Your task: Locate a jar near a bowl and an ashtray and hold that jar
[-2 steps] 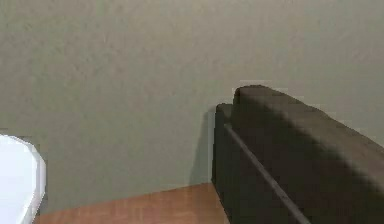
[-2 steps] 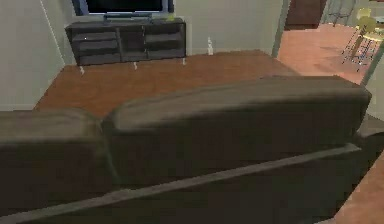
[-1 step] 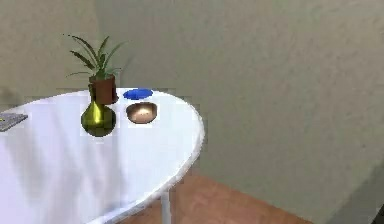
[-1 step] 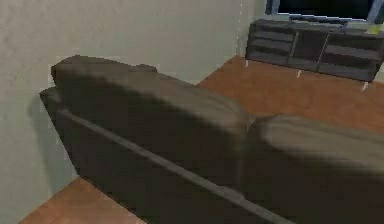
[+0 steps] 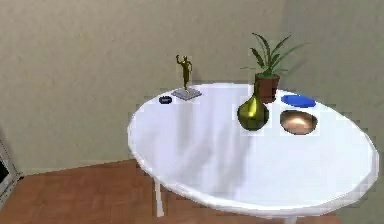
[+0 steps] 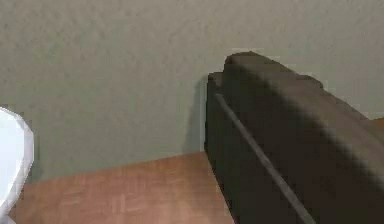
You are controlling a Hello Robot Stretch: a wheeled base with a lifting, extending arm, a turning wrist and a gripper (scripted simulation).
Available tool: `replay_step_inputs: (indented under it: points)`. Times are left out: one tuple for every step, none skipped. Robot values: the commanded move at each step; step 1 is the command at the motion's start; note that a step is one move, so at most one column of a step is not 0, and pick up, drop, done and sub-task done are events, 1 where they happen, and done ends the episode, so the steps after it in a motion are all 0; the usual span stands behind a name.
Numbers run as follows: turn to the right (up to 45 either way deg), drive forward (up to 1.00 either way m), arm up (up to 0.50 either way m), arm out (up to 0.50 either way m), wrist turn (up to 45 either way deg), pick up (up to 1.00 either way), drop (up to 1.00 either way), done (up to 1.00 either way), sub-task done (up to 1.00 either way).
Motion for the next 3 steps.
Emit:
replay_step_inputs:
  points:
    - [-45.0, 0.0, 0.0, 0.0, 0.0, 0.0, 0.0, 0.0, 0.0]
    - [-24.0, 0.0, 0.0, 0.0, 0.0, 0.0, 0.0, 0.0, 0.0]
    - [45.0, 0.0, 0.0, 0.0, 0.0, 0.0, 0.0, 0.0, 0.0]
